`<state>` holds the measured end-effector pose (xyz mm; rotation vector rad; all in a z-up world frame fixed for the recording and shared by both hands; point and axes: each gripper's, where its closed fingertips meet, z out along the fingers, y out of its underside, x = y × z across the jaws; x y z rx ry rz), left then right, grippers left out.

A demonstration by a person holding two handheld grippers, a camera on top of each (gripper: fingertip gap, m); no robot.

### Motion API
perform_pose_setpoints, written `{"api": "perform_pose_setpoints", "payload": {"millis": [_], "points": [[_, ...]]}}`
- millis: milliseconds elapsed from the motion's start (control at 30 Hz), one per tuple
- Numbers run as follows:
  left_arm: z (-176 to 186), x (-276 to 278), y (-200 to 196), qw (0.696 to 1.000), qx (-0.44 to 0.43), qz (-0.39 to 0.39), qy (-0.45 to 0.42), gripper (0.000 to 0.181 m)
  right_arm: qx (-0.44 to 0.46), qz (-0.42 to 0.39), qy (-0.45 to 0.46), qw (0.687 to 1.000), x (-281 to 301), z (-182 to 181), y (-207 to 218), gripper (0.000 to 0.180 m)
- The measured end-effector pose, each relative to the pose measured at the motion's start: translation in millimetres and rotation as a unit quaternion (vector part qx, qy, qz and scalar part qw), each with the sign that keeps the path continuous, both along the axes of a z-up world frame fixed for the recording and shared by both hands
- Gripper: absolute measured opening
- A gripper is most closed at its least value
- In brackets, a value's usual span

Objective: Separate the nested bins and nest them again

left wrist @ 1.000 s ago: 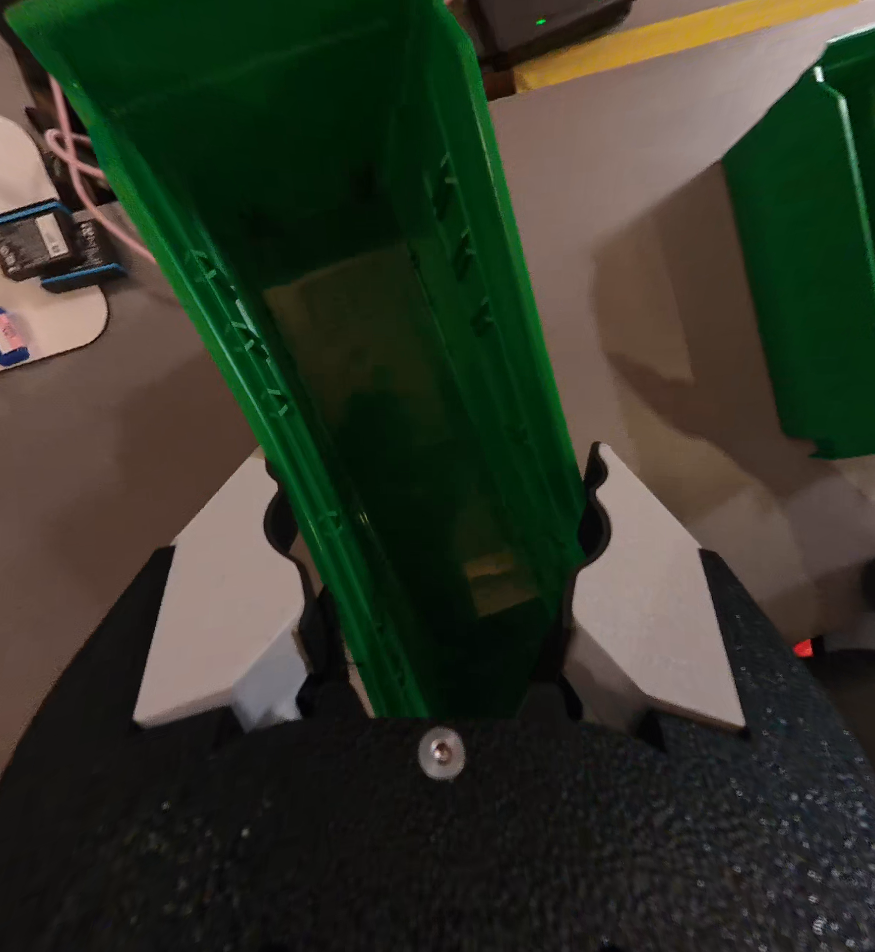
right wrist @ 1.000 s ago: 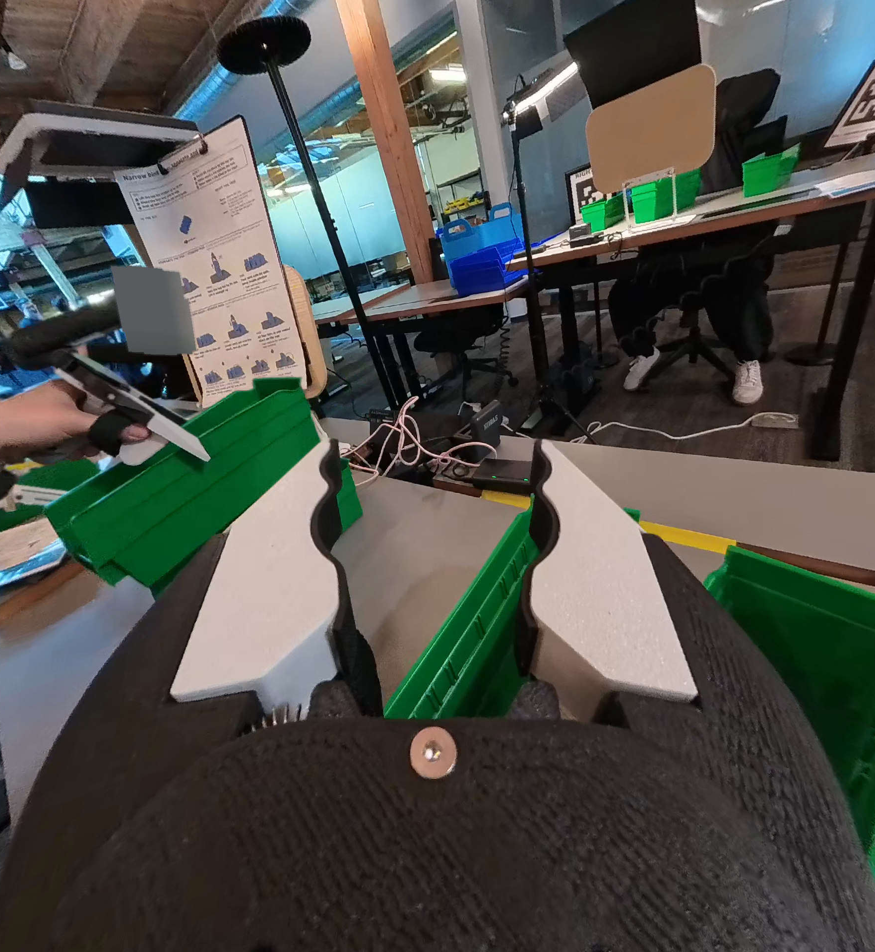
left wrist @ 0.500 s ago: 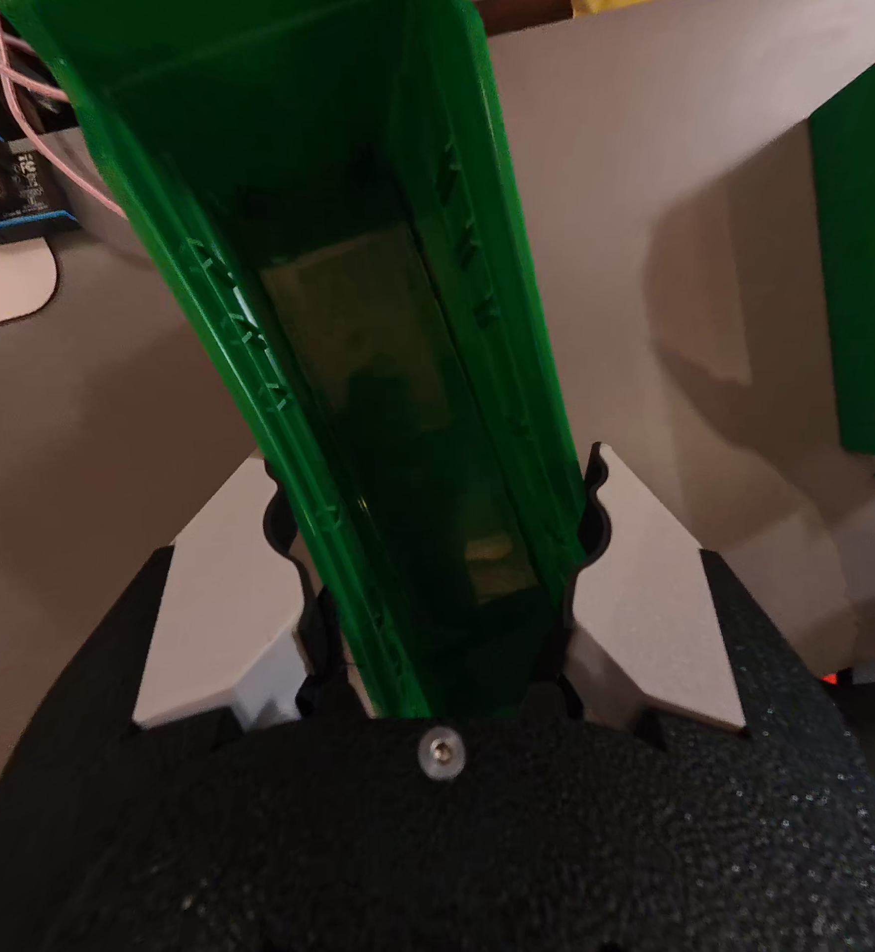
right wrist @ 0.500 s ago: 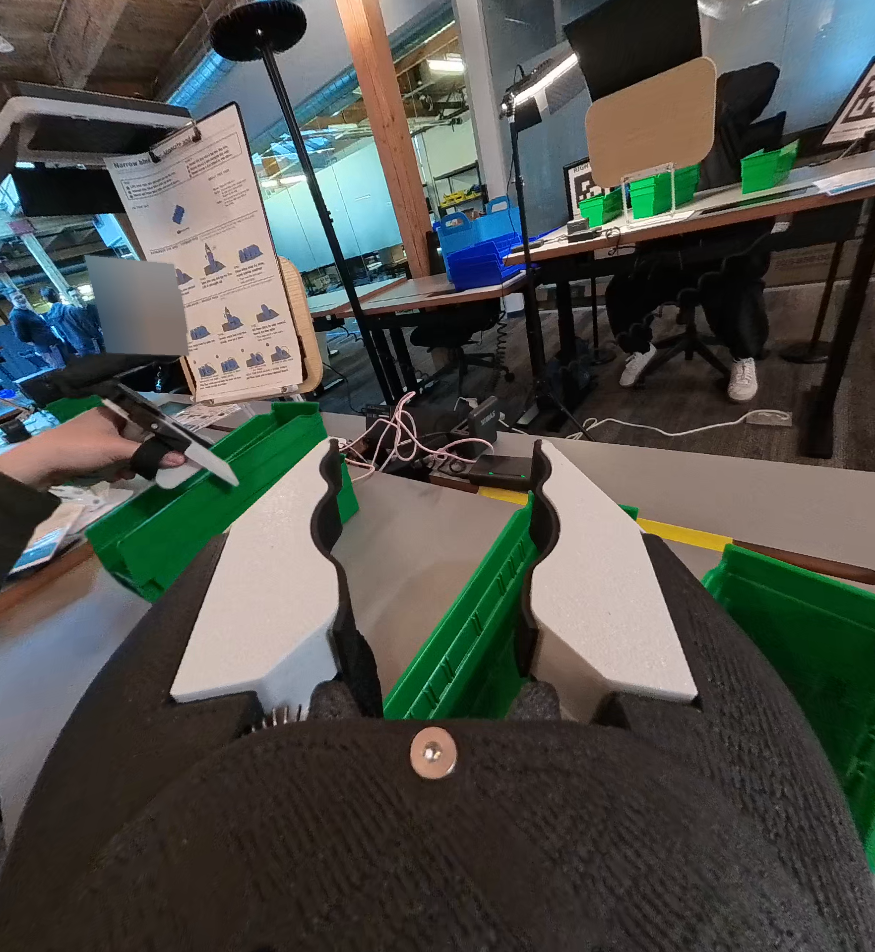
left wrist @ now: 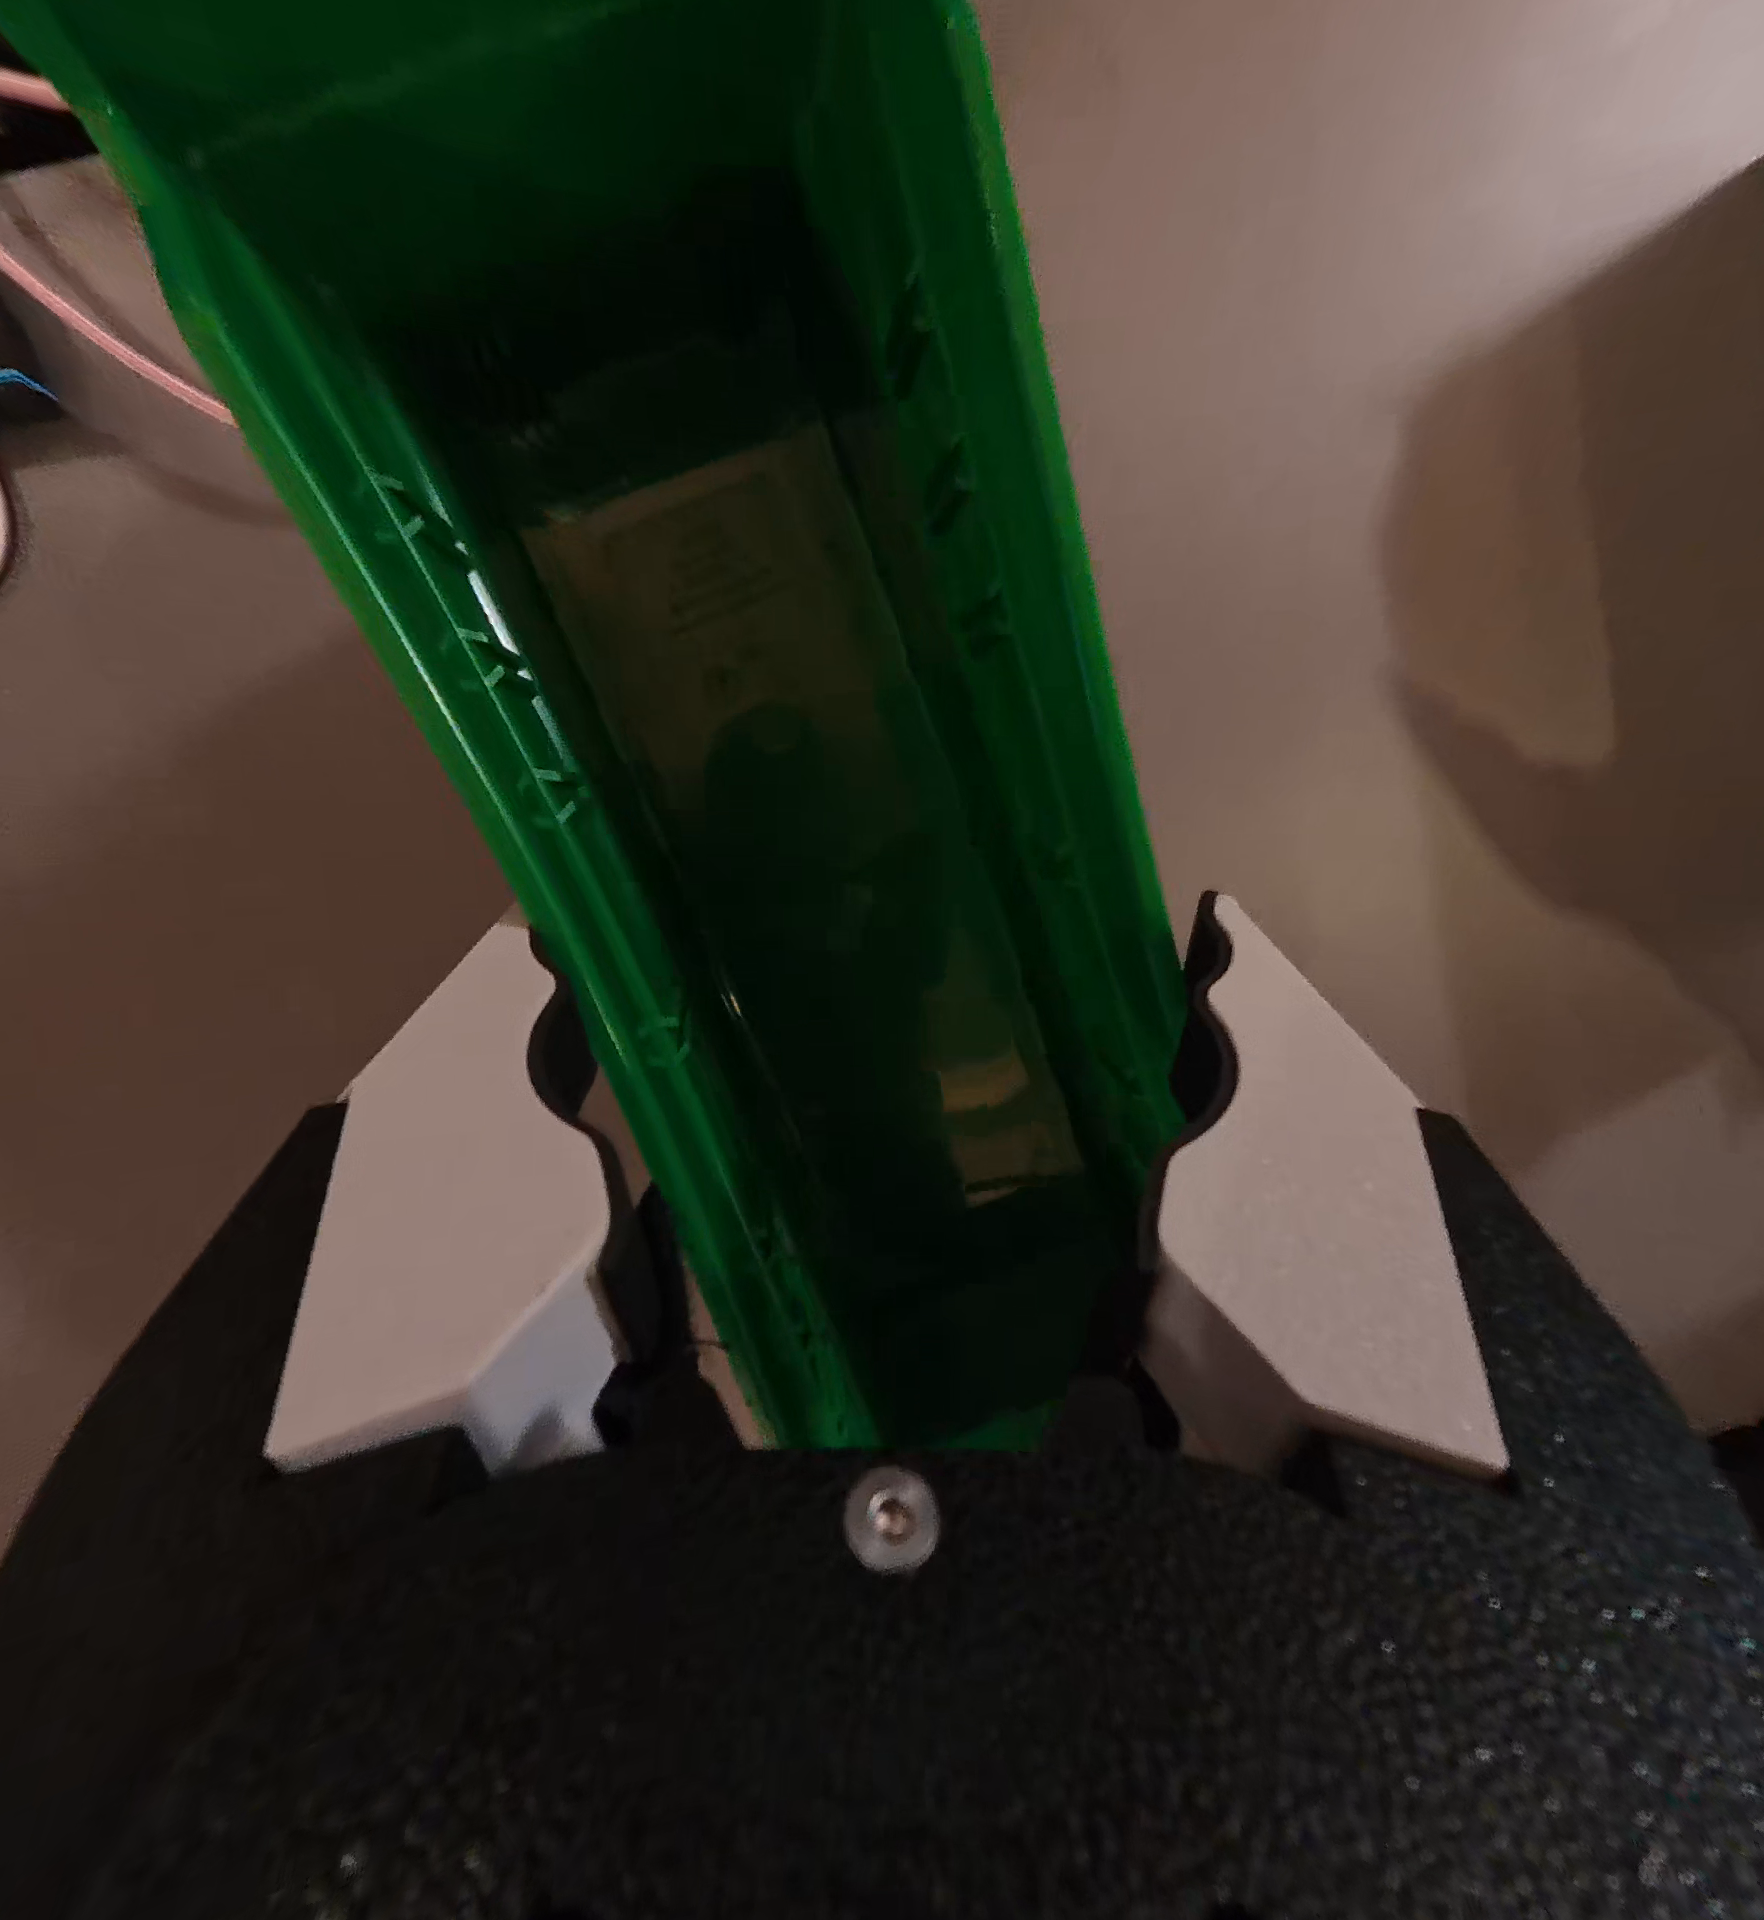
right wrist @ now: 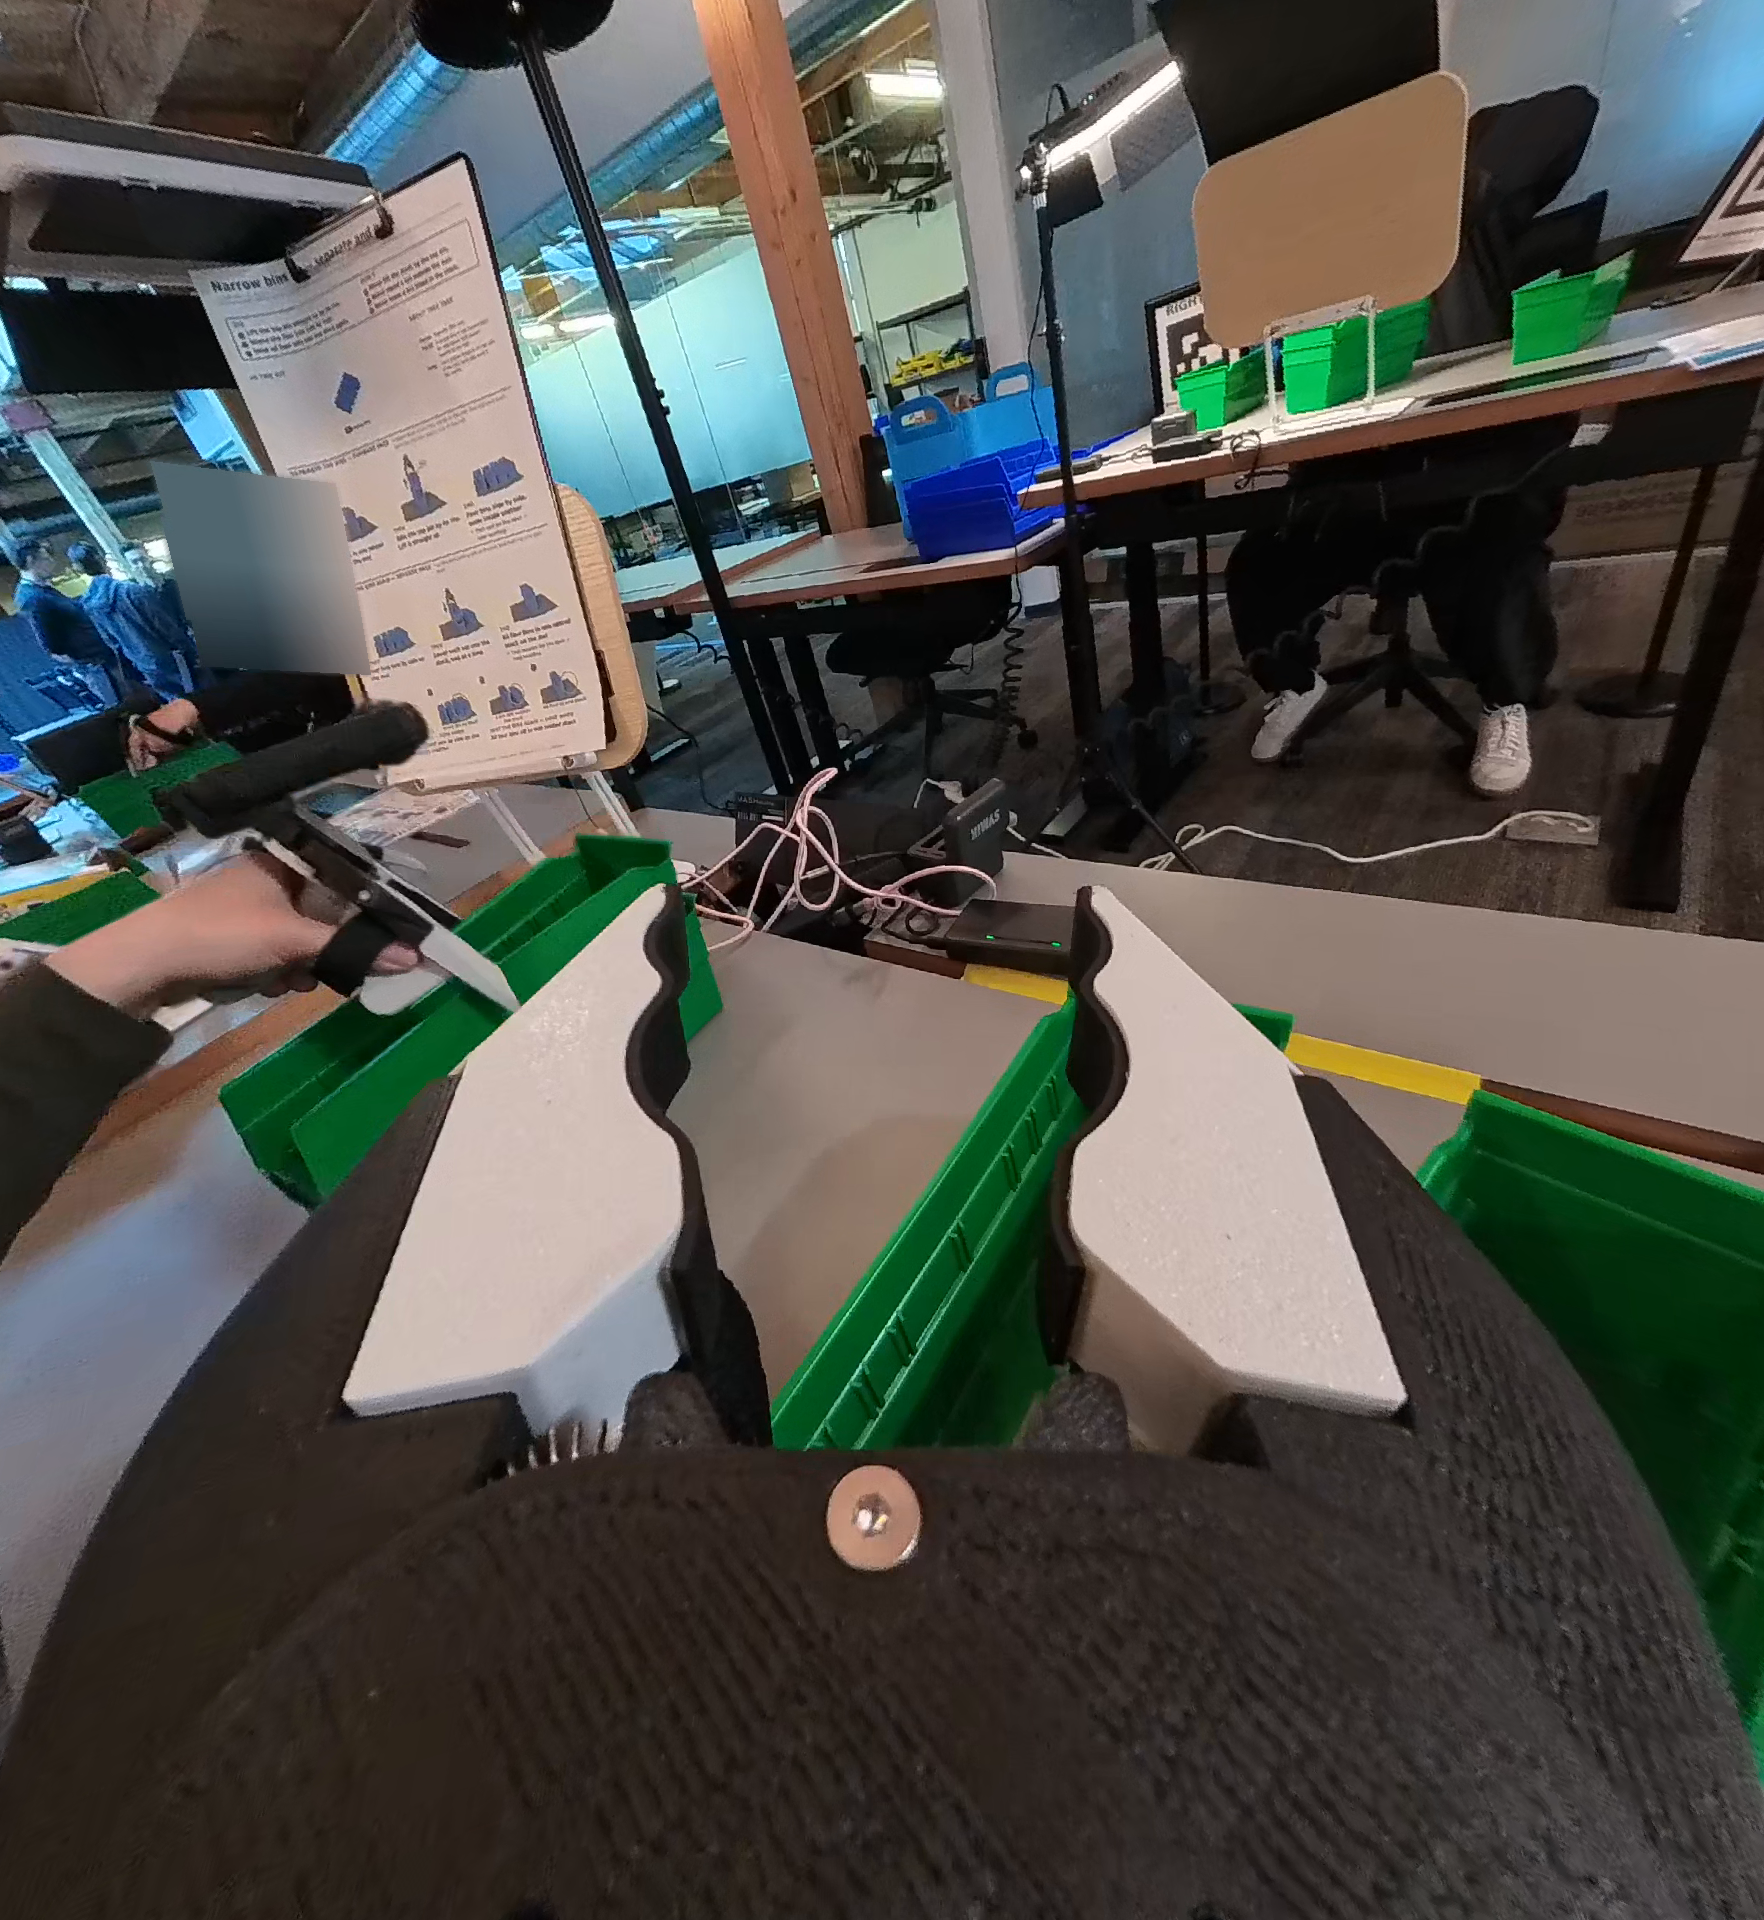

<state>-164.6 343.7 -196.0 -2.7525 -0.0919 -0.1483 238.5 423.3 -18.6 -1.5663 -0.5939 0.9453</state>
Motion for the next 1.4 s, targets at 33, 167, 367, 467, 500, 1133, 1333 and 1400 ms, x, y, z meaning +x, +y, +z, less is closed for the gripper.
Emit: {"api": "perform_pose_setpoints", "payload": {"millis": [33, 167, 367, 467, 500, 1133, 1333, 1400], "points": [[-3.7, 0.1, -0.2, 1.000, -0.005, -0.001, 0.003, 0.114, 0.000, 0.000, 0.000, 1.000, 0.0, -0.2, 0.2, 0.074], [-11.5, -1.0, 1.2, 1.000, -0.009, -0.001, 0.015, 0.115, -0.001, -0.001, -0.002, 1.000, -0.5, -1.0, 0.8, 0.074], [-14.7, -0.8, -0.1, 0.999, -0.015, 0.016, 0.024, 0.124, -0.004, -0.003, -0.007, 1.000, -1.8, -2.8, 2.1, 0.075], [-18.9, -1.4, -6.8, 0.998, -0.036, 0.041, 0.025, 0.137, -0.016, -0.012, 0.011, 1.000, 0.6, -0.3, 5.0, 0.093], [-16.1, -6.2, -8.3, 0.997, -0.034, 0.052, 0.044, 0.146, -0.019, -0.010, 0.019, 1.000, 1.2, 1.5, 4.8, 0.096], [4.2, 339.9, 103.8, 0.952, 0.129, -0.238, -0.144, 0.147, -0.020, -0.026, 0.029, 0.999, 17.0, 3.3, 6.8, 0.097], [-45.5, 319.1, 114.3, 0.968, 0.065, -0.243, -0.016, 0.118, -0.019, -0.021, 0.032, 0.999, 15.8, 4.1, 5.5, 0.095], [-44.8, 303.2, 114.3, 0.969, 0.066, -0.238, 0.014, 0.115, -0.023, -0.023, 0.028, 0.999, 15.4, 2.1, 6.9, 0.095]]}}
